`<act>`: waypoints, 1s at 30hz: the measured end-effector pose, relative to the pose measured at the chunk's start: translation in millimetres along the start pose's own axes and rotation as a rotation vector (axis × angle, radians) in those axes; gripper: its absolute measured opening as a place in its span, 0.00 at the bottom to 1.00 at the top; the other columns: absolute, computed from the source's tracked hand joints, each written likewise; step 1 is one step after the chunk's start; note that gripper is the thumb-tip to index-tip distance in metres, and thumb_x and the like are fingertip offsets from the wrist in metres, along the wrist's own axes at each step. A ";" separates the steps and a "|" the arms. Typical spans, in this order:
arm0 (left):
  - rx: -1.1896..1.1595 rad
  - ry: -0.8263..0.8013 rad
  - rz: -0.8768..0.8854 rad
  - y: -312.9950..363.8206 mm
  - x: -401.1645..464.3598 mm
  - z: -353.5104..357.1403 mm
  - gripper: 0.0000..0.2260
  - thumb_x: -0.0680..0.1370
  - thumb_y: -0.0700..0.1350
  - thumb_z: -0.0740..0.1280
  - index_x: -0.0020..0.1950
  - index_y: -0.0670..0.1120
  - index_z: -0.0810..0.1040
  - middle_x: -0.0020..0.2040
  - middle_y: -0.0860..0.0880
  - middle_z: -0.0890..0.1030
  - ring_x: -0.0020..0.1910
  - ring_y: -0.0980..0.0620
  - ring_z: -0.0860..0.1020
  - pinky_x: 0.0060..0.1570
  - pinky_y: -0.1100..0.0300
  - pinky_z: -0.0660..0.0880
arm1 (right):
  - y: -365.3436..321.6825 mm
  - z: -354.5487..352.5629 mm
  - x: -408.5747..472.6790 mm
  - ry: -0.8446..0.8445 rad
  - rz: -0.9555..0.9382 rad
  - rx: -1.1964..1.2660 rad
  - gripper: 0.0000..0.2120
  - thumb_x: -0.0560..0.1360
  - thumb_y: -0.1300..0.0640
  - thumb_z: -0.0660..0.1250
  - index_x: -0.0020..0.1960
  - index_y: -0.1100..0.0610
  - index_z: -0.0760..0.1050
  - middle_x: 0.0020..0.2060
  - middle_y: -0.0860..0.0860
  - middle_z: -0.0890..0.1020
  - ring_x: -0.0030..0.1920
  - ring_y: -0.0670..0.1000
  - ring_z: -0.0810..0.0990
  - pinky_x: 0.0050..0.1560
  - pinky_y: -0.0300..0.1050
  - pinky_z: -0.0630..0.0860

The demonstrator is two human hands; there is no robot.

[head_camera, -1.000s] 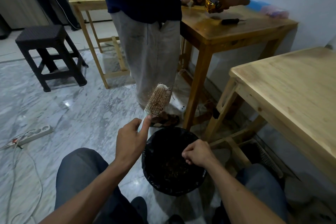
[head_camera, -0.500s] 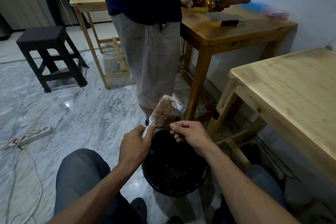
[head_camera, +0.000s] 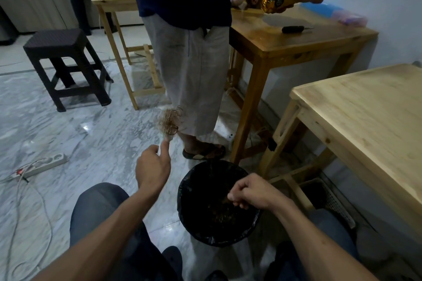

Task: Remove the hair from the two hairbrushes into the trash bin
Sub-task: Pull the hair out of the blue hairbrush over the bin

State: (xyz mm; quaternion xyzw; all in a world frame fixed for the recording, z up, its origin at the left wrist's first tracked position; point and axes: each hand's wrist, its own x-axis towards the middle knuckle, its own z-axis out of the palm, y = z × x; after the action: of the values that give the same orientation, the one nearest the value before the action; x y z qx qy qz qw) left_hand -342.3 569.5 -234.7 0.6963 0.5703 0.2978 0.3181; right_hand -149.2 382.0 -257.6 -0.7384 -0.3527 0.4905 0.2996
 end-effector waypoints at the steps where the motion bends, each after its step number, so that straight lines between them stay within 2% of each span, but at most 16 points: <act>1: 0.017 -0.010 0.028 -0.4 2.1 -4.1 0.27 0.81 0.64 0.56 0.34 0.42 0.69 0.28 0.46 0.71 0.28 0.46 0.71 0.29 0.54 0.65 | 6.7 0.4 1.0 0.025 0.036 -0.016 0.10 0.77 0.60 0.74 0.37 0.54 0.84 0.32 0.49 0.85 0.33 0.46 0.81 0.37 0.39 0.78; 4: 0.042 -0.050 0.087 -4.1 -5.2 -7.8 0.27 0.81 0.64 0.57 0.39 0.41 0.75 0.29 0.47 0.75 0.30 0.47 0.75 0.31 0.53 0.69 | 19.9 7.5 8.9 0.124 0.103 -0.145 0.09 0.78 0.58 0.73 0.38 0.53 0.85 0.34 0.49 0.86 0.35 0.45 0.83 0.40 0.41 0.83; 5: 0.038 -0.061 0.103 -4.6 -9.5 -7.3 0.27 0.81 0.64 0.58 0.40 0.41 0.76 0.29 0.48 0.75 0.29 0.48 0.75 0.31 0.53 0.69 | 21.2 11.2 11.5 0.134 0.111 -0.197 0.07 0.78 0.58 0.73 0.42 0.52 0.86 0.37 0.49 0.87 0.38 0.46 0.84 0.43 0.43 0.84; 6: 0.035 -0.067 0.115 -5.9 -12.8 -5.9 0.28 0.81 0.63 0.58 0.41 0.39 0.76 0.27 0.50 0.73 0.28 0.50 0.73 0.29 0.53 0.68 | 18.5 14.3 11.8 0.116 0.120 -0.251 0.06 0.78 0.59 0.72 0.49 0.51 0.87 0.44 0.50 0.87 0.42 0.47 0.85 0.47 0.44 0.85; 7: 0.040 -0.072 0.134 -6.9 -16.2 -4.9 0.28 0.81 0.63 0.59 0.41 0.38 0.76 0.26 0.51 0.71 0.26 0.52 0.71 0.28 0.54 0.65 | 14.6 14.8 13.1 0.084 0.128 -0.324 0.13 0.77 0.60 0.70 0.60 0.51 0.84 0.54 0.52 0.86 0.49 0.50 0.85 0.50 0.45 0.84; 9: 0.074 -0.096 0.196 -9.4 -23.5 -3.0 0.27 0.80 0.64 0.58 0.37 0.41 0.75 0.24 0.50 0.70 0.24 0.52 0.70 0.28 0.55 0.64 | 6.8 11.2 16.0 -0.004 0.152 -0.397 0.31 0.77 0.60 0.67 0.79 0.50 0.68 0.72 0.54 0.74 0.62 0.56 0.81 0.54 0.45 0.81; 10: 0.091 -0.116 0.227 -10.8 -27.0 -2.5 0.26 0.80 0.64 0.58 0.36 0.44 0.74 0.25 0.49 0.71 0.24 0.51 0.71 0.27 0.54 0.66 | 0.4 8.9 16.0 -0.009 0.149 -0.328 0.35 0.77 0.59 0.67 0.82 0.49 0.61 0.75 0.54 0.69 0.63 0.57 0.80 0.54 0.45 0.81; 11: 0.105 -0.133 0.257 -11.7 -30.6 -2.2 0.24 0.80 0.64 0.58 0.35 0.47 0.73 0.24 0.49 0.71 0.24 0.51 0.71 0.27 0.55 0.65 | -7.4 6.2 16.0 0.021 0.142 -0.161 0.37 0.78 0.57 0.69 0.83 0.48 0.58 0.75 0.53 0.68 0.61 0.56 0.81 0.54 0.47 0.82; 14: 0.144 -0.159 0.327 -10.8 -38.9 -2.8 0.22 0.80 0.62 0.60 0.32 0.51 0.66 0.22 0.52 0.64 0.20 0.53 0.65 0.25 0.58 0.59 | -27.5 0.5 14.7 0.168 0.026 0.355 0.33 0.77 0.49 0.74 0.78 0.50 0.67 0.64 0.49 0.80 0.55 0.52 0.85 0.51 0.48 0.85; 17: 0.153 -0.190 0.366 -9.9 -45.4 -0.1 0.22 0.80 0.62 0.61 0.30 0.54 0.63 0.21 0.53 0.63 0.20 0.55 0.65 0.25 0.58 0.58 | -42.4 -9.7 15.7 0.298 -0.121 0.552 0.25 0.75 0.47 0.76 0.69 0.50 0.76 0.56 0.49 0.85 0.51 0.51 0.88 0.50 0.47 0.85; 19: 0.159 -0.228 0.410 -13.7 -48.1 2.2 0.21 0.79 0.64 0.60 0.31 0.53 0.66 0.21 0.52 0.66 0.21 0.55 0.68 0.25 0.59 0.59 | -46.9 -10.6 21.4 0.377 -0.163 0.612 0.15 0.75 0.51 0.77 0.60 0.53 0.82 0.51 0.51 0.87 0.44 0.50 0.87 0.44 0.43 0.84; 21: 0.171 -0.264 0.438 -18.0 -49.1 3.7 0.22 0.78 0.67 0.58 0.34 0.51 0.72 0.23 0.51 0.71 0.23 0.55 0.71 0.26 0.59 0.60 | -43.6 -9.2 29.4 0.480 -0.149 0.632 0.04 0.77 0.56 0.75 0.49 0.56 0.85 0.41 0.52 0.86 0.36 0.47 0.82 0.36 0.36 0.80; 23: 0.169 -0.265 0.440 -20.3 -48.1 2.3 0.22 0.78 0.66 0.59 0.33 0.52 0.71 0.23 0.52 0.70 0.23 0.55 0.71 0.26 0.60 0.60 | -39.0 -9.8 31.1 0.591 -0.074 0.647 0.04 0.79 0.59 0.73 0.46 0.58 0.85 0.35 0.51 0.84 0.33 0.46 0.79 0.32 0.36 0.76; 25: 0.173 -0.244 0.426 -20.9 -45.1 -2.9 0.22 0.79 0.64 0.61 0.30 0.53 0.65 0.21 0.52 0.65 0.21 0.54 0.67 0.26 0.59 0.58 | -28.9 -15.1 27.0 0.698 0.044 0.662 0.04 0.79 0.60 0.72 0.46 0.58 0.84 0.35 0.52 0.83 0.33 0.47 0.78 0.31 0.37 0.75; 27: 0.190 -0.218 0.408 -23.9 -40.1 -8.8 0.23 0.79 0.63 0.61 0.30 0.53 0.62 0.21 0.53 0.62 0.21 0.54 0.64 0.25 0.59 0.58 | -14.4 -19.5 22.3 0.735 0.167 0.643 0.06 0.80 0.59 0.70 0.46 0.58 0.83 0.35 0.53 0.82 0.33 0.48 0.77 0.32 0.39 0.74; 30: 0.164 -0.203 0.353 -29.9 -32.4 -12.6 0.25 0.79 0.64 0.60 0.30 0.48 0.65 0.22 0.52 0.63 0.22 0.53 0.64 0.26 0.57 0.61 | 9.2 -19.8 23.3 0.743 0.284 0.529 0.08 0.80 0.58 0.70 0.45 0.62 0.83 0.32 0.54 0.80 0.31 0.51 0.76 0.33 0.43 0.73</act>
State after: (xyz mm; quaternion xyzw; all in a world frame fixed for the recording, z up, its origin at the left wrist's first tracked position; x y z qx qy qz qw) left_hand -375.8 543.3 -251.9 0.8354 0.4270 0.2298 0.2590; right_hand -122.3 393.8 -270.0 -0.8031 0.0200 0.3023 0.5132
